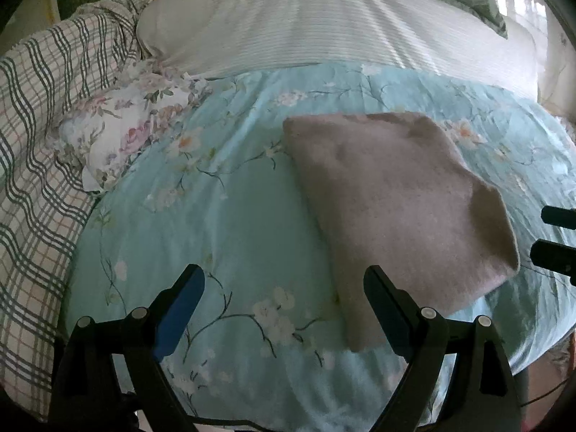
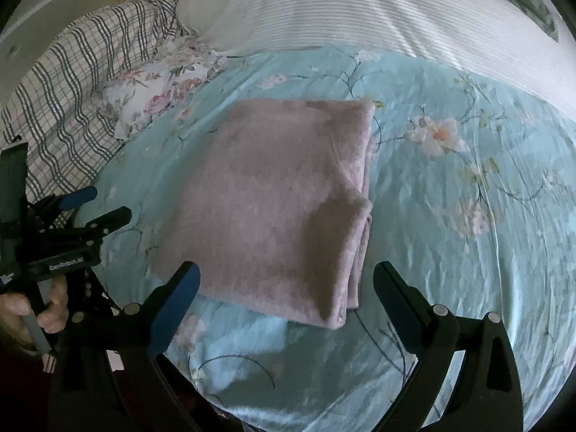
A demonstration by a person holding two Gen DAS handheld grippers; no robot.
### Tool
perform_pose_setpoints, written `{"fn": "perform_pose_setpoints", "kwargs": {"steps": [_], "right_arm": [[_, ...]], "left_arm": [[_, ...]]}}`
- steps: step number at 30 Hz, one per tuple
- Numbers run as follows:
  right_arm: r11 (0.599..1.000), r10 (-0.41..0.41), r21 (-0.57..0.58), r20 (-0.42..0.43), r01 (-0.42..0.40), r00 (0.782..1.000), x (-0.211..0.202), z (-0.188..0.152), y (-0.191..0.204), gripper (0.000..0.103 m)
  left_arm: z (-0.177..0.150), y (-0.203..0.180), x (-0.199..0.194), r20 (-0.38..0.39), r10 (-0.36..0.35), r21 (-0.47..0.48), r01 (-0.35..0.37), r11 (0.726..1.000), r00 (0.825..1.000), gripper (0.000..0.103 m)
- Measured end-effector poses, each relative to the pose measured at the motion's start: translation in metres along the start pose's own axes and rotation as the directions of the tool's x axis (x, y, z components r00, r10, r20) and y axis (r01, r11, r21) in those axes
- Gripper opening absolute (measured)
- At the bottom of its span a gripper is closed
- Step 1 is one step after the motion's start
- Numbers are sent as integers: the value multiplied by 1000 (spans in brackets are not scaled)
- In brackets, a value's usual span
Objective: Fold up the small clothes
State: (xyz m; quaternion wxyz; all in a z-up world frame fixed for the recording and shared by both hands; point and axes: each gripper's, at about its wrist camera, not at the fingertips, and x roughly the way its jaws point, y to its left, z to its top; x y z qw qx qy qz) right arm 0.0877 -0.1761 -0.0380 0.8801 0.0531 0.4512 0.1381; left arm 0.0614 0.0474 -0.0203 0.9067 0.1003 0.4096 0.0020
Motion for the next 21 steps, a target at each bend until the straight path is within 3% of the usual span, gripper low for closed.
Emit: {"fn": "perform_pose_setpoints", "kwargs": {"steps": [9,21], "right_arm": [[1000,3,-3,-4,-3,1000,11,10,-1,99],[1000,10,17,-39,-10,999,31,19,-9,99]], "left_arm": [[11,-5,10,3,48,18,-48,999,999,92],[22,-8,29,-28,16,4,-16,1000,999,92]]}}
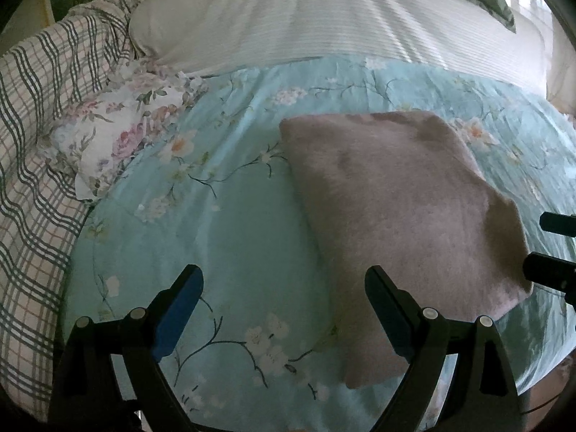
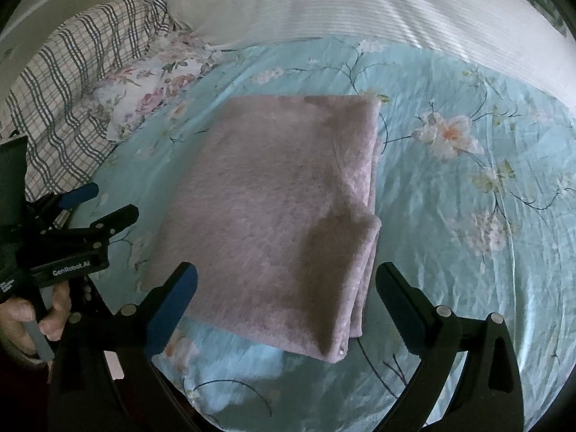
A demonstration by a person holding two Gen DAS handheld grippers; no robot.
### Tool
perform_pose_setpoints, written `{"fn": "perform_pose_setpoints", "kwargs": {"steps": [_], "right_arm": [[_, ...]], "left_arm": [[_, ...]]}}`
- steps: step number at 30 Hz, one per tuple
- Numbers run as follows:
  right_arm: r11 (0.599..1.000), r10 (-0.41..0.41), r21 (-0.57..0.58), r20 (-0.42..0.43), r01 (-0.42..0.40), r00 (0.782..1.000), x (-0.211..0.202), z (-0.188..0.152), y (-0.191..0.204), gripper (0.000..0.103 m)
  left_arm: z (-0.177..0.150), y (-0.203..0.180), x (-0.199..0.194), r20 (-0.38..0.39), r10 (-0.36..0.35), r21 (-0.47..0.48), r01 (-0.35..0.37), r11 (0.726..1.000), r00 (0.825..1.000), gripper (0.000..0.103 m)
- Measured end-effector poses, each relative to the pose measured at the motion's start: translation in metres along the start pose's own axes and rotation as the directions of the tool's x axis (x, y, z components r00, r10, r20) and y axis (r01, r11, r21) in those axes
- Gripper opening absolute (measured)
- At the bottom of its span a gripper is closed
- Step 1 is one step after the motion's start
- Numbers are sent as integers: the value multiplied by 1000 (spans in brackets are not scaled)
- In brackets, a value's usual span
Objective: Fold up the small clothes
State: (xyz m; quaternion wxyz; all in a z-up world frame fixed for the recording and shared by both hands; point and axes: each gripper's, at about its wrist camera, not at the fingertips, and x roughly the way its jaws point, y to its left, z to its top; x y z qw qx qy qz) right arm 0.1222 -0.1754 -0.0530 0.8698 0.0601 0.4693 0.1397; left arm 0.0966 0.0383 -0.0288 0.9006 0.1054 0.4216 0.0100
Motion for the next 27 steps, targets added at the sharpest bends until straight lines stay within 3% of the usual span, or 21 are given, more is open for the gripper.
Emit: {"fn": "perform_pose_setpoints", "kwargs": {"steps": [9,27], "right_arm": [[998,10,55,-6,-10,1000,7,10,-12,100],[1000,-1,20,13,1,1000,-14,1,-7,100]], "left_arm": [[5,-2,9,-19,-6,-17,6,1000,1000,92],[-15,-16,-16,-21,-44,2,44,999,999,92]]}}
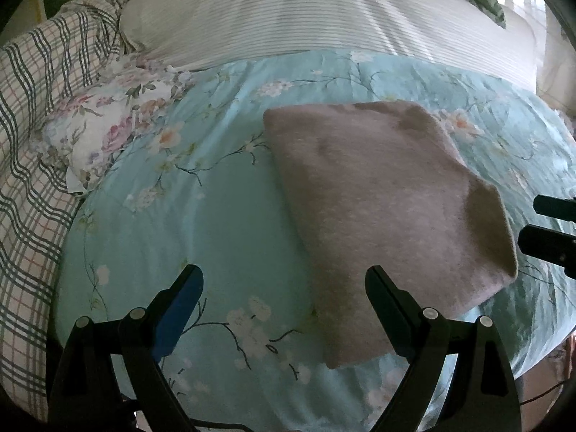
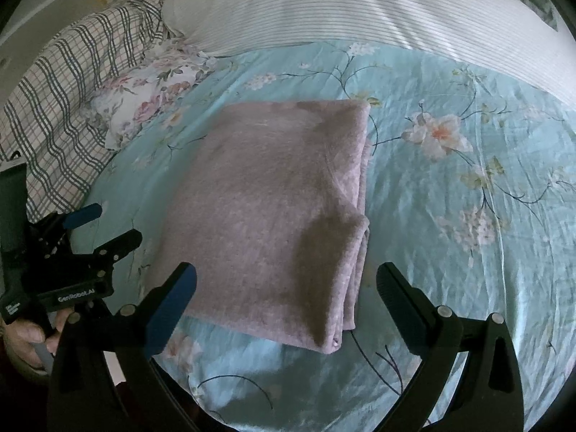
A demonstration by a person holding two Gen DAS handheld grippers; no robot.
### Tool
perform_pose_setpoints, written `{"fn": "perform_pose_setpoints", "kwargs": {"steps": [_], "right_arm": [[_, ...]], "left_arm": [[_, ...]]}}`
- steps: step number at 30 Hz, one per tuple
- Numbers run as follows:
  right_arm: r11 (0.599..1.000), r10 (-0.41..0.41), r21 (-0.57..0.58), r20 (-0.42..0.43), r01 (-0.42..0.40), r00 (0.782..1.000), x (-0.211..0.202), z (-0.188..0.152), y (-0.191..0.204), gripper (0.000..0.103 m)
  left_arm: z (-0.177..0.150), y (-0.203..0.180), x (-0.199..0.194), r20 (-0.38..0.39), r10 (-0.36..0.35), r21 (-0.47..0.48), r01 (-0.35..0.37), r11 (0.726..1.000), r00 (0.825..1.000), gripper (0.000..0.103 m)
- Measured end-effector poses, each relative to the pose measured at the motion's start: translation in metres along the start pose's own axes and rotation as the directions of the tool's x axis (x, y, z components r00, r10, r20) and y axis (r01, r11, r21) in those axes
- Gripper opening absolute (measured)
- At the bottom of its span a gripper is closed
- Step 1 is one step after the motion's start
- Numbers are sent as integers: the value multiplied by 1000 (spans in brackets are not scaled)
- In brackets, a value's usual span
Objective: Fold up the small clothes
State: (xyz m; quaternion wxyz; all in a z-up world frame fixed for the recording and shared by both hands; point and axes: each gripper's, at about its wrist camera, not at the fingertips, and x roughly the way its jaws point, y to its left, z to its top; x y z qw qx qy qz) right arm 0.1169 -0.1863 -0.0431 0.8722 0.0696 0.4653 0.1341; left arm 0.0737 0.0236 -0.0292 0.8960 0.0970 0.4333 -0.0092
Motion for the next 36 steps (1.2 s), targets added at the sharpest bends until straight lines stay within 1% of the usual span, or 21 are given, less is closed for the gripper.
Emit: {"fn": "perform_pose_setpoints", "kwargs": {"steps": [8,14,18,21,36], "right_arm": [[1000,-13,-23,18,13,1000,-5,-3,7,100],[999,-24,-39,12,25,1000,-6,-5,11,100],[999,-8,-44,19,9,1000,-9,-5,11,100],[999,-17,-50,25,18,1000,-11,-6,15,100],[997,3,-73,30,0,1000,-16,-4,21,100]], "left_arm": [[-1,1,-8,11,-14,2,14,1000,1000,92],[-1,0,-12,17,-20,4,20,1000,1000,92],[-1,-1,-16,22,-22,5,22,1000,1000,92],[-1,-1,-19,27,-23,5,23,1000,999,92],[-1,-1,-29,48,-23,7,22,1000,999,92]]}}
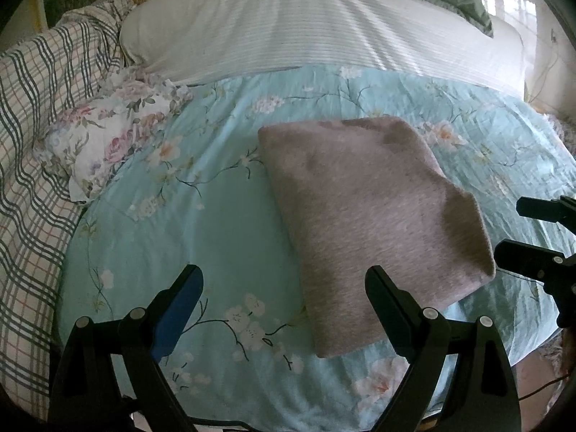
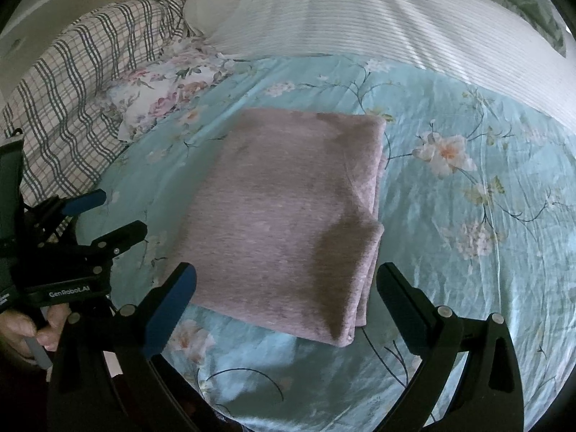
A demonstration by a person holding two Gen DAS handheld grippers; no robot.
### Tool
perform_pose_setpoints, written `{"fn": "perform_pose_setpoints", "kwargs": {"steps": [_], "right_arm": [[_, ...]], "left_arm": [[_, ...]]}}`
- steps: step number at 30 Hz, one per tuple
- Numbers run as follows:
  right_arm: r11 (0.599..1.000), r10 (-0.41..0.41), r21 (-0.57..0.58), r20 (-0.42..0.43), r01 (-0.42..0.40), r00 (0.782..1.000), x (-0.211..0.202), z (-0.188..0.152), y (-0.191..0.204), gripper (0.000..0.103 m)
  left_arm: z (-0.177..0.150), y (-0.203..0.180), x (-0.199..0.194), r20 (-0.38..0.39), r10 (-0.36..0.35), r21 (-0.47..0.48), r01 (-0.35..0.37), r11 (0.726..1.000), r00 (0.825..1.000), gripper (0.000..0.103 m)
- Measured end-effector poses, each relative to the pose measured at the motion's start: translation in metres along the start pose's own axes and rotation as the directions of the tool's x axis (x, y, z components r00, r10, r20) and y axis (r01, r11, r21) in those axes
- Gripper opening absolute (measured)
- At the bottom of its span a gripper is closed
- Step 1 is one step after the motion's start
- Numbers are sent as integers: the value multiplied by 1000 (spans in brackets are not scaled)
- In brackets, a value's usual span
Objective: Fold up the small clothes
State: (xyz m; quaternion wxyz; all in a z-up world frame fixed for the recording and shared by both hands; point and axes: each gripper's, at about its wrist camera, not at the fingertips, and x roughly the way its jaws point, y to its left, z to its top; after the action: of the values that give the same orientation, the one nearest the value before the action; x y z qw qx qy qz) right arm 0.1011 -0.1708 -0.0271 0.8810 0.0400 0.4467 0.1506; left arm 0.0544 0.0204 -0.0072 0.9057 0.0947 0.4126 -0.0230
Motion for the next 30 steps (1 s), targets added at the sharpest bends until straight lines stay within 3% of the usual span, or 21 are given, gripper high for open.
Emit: {"fn": "perform_pose_setpoints", "kwargs": {"steps": [30], "right_arm": [[1000,12,5,-1,-12,1000,2,3,3,100]], "left_arm": [[0,-2,-4,5,-9,3,9,1000,1000,92]]}}
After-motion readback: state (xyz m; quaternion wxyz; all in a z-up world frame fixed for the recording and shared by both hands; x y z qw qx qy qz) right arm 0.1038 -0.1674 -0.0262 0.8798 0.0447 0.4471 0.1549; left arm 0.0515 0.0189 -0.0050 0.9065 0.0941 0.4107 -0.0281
